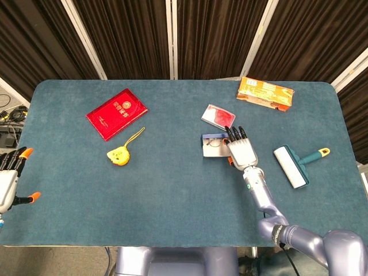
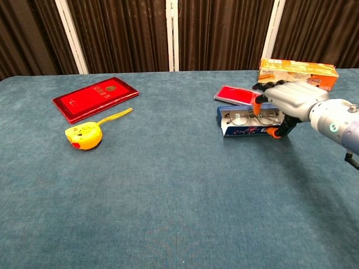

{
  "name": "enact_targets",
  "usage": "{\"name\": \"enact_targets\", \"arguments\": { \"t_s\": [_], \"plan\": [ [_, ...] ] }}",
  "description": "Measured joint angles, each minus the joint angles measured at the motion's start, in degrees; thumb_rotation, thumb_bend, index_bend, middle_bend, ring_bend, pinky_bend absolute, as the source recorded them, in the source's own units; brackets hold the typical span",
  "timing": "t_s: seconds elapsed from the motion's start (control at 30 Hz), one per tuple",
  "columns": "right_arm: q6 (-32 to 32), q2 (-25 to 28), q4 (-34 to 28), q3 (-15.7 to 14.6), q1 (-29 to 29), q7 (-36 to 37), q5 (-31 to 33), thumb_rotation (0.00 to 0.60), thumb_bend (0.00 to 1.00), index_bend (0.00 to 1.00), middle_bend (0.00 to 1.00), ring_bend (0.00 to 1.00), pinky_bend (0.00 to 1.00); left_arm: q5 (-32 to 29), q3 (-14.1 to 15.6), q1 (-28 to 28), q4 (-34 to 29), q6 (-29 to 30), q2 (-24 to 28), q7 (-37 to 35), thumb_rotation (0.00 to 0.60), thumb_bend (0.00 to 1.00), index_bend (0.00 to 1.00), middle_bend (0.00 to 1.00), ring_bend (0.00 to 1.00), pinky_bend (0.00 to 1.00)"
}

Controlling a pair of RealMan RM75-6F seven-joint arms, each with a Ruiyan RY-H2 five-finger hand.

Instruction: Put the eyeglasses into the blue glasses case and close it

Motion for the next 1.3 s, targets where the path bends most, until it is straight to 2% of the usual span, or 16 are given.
{"name": "enact_targets", "arguments": {
  "t_s": [0.1,0.2,0.37,0.47,0.63,0.93,1.13,1.3],
  "plan": [
    [-0.28,-0.39,0.40,-0.73,0.05,-0.22,-0.10,0.600,0.31,0.40,0.00,0.00,0.00,-0.14,-0.04,-0.06,0.12,-0.14,0.02,-0.13,0.600,0.00,0.00,0.00,0.00,0.00],
    [-0.28,-0.73,0.82,-1.08,0.01,-0.11,-0.31,0.600,0.34,0.46,0.00,0.00,0.00,-0.20,-0.03,-0.12,0.18,-0.28,0.02,-0.11,0.600,0.00,0.00,0.00,0.00,0.00],
    [0.29,-0.92,1.15,-1.52,-0.23,1.13,-1.18,0.600,0.43,0.54,0.00,0.00,0.00,-0.27,-0.07,-0.17,0.25,-0.35,0.04,-0.27,0.600,0.00,0.00,0.00,0.00,0.00],
    [0.73,-0.74,1.20,-1.98,-0.57,2.33,-1.94,0.600,0.50,0.63,0.00,0.00,0.00,-0.11,-0.02,-0.15,0.18,-0.30,0.07,-0.29,0.600,0.00,0.00,0.00,0.00,0.00],
    [1.03,0.31,-0.11,-2.82,-1.06,2.88,-2.99,0.600,0.53,0.68,0.00,0.00,0.00,0.18,0.11,-0.09,-0.01,-0.21,0.13,-0.33,0.600,0.00,0.00,0.00,0.00,0.00],
    [5.72,7.64,-9.94,-6.63,-3.11,4.10,-10.48,0.600,0.53,0.70,0.00,0.00,0.00,0.89,0.25,0.11,-0.36,0.08,0.46,-0.86,0.600,0.00,0.00,0.00,0.00,0.00],
    [9.36,15.73,-19.45,-11.75,-5.27,3.97,-18.26,0.600,0.53,0.70,0.00,0.00,0.00,1.52,0.49,0.31,-0.75,0.39,0.56,-0.82,0.600,0.00,0.00,0.00,0.00,0.00],
    [11.72,20.39,-24.12,-15.61,-6.88,1.91,-24.42,0.600,0.53,0.70,0.00,0.00,0.00,1.63,0.59,0.27,-0.88,0.32,0.42,-0.48,0.600,0.00,0.00,0.00,0.00,0.00]
  ]
}}
